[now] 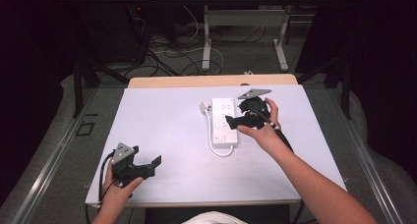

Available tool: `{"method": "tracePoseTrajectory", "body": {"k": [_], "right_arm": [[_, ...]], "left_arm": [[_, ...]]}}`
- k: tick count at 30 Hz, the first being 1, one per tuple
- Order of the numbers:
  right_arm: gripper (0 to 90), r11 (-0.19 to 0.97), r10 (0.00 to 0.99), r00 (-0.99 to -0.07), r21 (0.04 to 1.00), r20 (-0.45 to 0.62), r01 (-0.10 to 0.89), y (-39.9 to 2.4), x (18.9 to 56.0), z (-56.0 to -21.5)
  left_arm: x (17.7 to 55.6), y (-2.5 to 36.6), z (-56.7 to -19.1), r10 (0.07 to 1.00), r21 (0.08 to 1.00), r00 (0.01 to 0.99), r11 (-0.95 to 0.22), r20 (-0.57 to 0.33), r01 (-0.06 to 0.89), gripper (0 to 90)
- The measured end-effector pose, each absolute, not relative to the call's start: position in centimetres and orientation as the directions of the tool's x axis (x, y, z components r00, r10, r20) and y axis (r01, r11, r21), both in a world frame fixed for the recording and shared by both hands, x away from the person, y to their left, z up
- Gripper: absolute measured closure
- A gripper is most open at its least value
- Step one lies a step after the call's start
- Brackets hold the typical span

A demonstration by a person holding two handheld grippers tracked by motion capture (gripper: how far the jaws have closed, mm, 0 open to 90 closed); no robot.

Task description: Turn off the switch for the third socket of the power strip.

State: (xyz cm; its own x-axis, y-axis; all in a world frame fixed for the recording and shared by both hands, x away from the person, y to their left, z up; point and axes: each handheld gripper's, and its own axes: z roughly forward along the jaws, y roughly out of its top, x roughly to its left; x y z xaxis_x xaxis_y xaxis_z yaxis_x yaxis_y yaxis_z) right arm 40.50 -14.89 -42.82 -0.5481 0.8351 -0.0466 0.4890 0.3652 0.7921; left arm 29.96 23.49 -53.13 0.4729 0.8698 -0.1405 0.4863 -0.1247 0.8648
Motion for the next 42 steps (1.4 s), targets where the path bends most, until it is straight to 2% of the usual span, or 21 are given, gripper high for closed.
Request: {"method": "tracePoseTrajectory", "body": {"k": [18,31,42], "right_arm": [[15.5,0.323,0.845,-0.534,0.780,0.018,0.537,-12.8,43.9,-41.4],[15.8,0.341,0.848,-0.529,0.766,-0.001,0.545,-11.5,45.7,-41.2],[17.3,0.301,0.872,-0.489,0.760,0.025,0.577,-11.5,47.9,-41.2]], "left_arm": [[29.9,23.8,-53.0,0.882,0.871,0.447,-0.094,-0.152,0.482,0.2],[30.0,23.9,-53.1,0.889,0.860,0.436,-0.109,-0.140,0.498,0.2],[30.0,23.8,-53.2,0.887,0.855,0.440,-0.115,-0.140,0.505,0.2]]}}
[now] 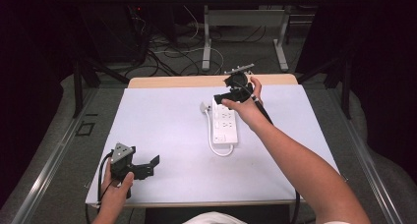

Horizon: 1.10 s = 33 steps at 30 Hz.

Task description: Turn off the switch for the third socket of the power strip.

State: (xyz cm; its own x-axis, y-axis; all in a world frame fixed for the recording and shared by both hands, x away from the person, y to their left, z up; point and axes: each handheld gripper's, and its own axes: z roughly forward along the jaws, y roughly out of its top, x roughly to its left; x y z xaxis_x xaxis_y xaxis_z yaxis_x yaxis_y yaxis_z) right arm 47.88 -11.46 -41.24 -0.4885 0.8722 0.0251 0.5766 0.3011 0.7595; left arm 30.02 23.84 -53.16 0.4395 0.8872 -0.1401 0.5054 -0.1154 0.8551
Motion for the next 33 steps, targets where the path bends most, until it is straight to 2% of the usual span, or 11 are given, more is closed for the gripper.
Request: {"method": "tracePoseTrajectory", "body": {"k": [11,33], "right_arm": [[18.5,0.247,0.897,-0.438,0.749,0.063,0.615,-11.3,49.9,-41.6],[22.8,0.178,0.926,-0.368,0.758,0.087,0.628,-10.8,52.9,-42.9]], "left_arm": [[30.1,23.8,-53.2,0.887,0.853,0.438,-0.114,-0.143,0.509,0.2],[30.1,24.0,-53.2,0.888,0.853,0.436,-0.107,-0.150,0.511,0.2]]}}
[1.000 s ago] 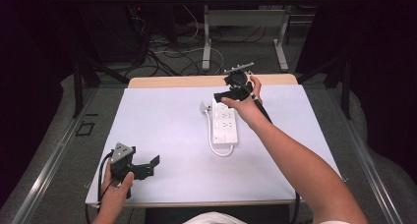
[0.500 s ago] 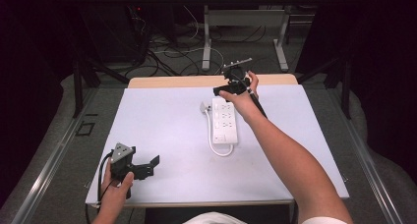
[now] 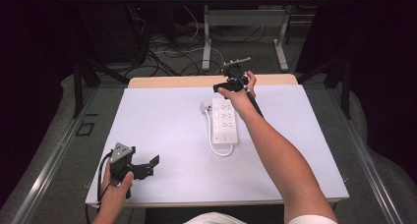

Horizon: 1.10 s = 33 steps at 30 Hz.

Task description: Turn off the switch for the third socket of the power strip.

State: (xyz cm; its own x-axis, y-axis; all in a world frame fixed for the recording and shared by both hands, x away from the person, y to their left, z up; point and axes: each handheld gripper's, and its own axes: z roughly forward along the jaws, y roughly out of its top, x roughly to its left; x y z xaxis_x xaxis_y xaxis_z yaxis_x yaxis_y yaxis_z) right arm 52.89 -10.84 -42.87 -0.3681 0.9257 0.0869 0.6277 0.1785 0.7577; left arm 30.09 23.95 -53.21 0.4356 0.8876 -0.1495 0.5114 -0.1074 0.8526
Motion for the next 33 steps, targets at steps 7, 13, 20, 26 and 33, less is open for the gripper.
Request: {"method": "tracePoseTrajectory", "body": {"k": [7,13,20,26,33], "right_arm": [[27.3,0.162,0.928,-0.358,0.757,0.101,0.633,-10.8,53.6,-43.6],[32.0,0.151,0.927,-0.357,0.755,0.116,0.638,-10.6,54.0,-44.1],[40.2,0.131,0.917,-0.365,0.746,0.159,0.653,-10.2,54.5,-44.9],[44.1,0.111,0.918,-0.354,0.741,0.179,0.662,-10.0,54.9,-45.6],[49.7,0.086,0.921,-0.339,0.744,0.195,0.662,-9.8,55.2,-46.2]], "left_arm": [[30.1,24.0,-53.2,0.887,0.853,0.436,-0.106,-0.152,0.512,0.2],[30.1,24.0,-53.2,0.887,0.855,0.435,-0.103,-0.153,0.509,0.2],[30.1,24.0,-53.2,0.887,0.855,0.437,-0.103,-0.153,0.509,0.2],[30.1,24.1,-53.2,0.887,0.854,0.436,-0.104,-0.153,0.510,0.2],[30.1,24.1,-53.2,0.889,0.855,0.433,-0.103,-0.151,0.509,0.2]]}}
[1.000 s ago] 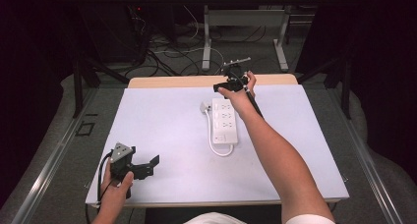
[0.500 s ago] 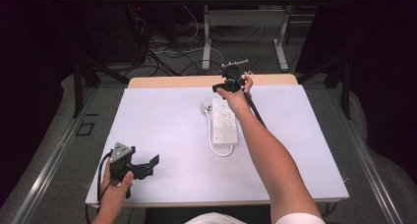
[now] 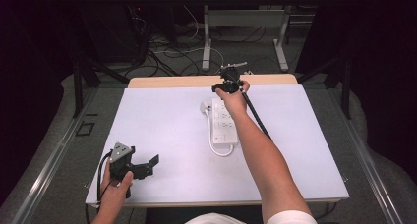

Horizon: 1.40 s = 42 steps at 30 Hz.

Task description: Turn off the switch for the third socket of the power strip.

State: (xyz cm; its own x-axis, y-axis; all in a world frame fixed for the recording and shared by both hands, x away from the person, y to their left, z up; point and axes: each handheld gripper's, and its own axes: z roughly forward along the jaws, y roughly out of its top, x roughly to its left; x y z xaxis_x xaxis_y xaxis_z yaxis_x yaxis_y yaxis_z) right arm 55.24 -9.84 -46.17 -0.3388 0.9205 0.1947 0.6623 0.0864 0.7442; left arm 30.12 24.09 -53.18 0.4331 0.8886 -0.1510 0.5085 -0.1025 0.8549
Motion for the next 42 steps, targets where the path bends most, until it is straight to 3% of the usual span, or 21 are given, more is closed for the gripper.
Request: {"method": "tracePoseTrajectory", "body": {"k": [5,12,33,42], "right_arm": [[51.8,0.076,0.925,-0.328,0.753,0.192,0.654,-9.8,55.5,-46.5],[64.0,0.052,0.919,-0.324,0.745,0.225,0.665,-9.7,55.7,-46.9],[90.0,0.039,0.911,-0.319,0.714,0.263,0.699,-8.9,56.2,-49.7],[90.0,0.051,0.915,-0.316,0.702,0.253,0.710,-8.9,56.2,-50.5]], "left_arm": [[30.1,24.1,-53.2,0.890,0.856,0.430,-0.097,-0.154,0.508,0.2],[30.1,24.3,-53.2,0.892,0.856,0.425,-0.092,-0.157,0.508,0.2],[30.1,25.0,-53.1,0.900,0.860,0.406,-0.075,-0.159,0.505,0.2],[30.1,25.2,-53.1,0.902,0.860,0.397,-0.064,-0.167,0.506,0.2]]}}
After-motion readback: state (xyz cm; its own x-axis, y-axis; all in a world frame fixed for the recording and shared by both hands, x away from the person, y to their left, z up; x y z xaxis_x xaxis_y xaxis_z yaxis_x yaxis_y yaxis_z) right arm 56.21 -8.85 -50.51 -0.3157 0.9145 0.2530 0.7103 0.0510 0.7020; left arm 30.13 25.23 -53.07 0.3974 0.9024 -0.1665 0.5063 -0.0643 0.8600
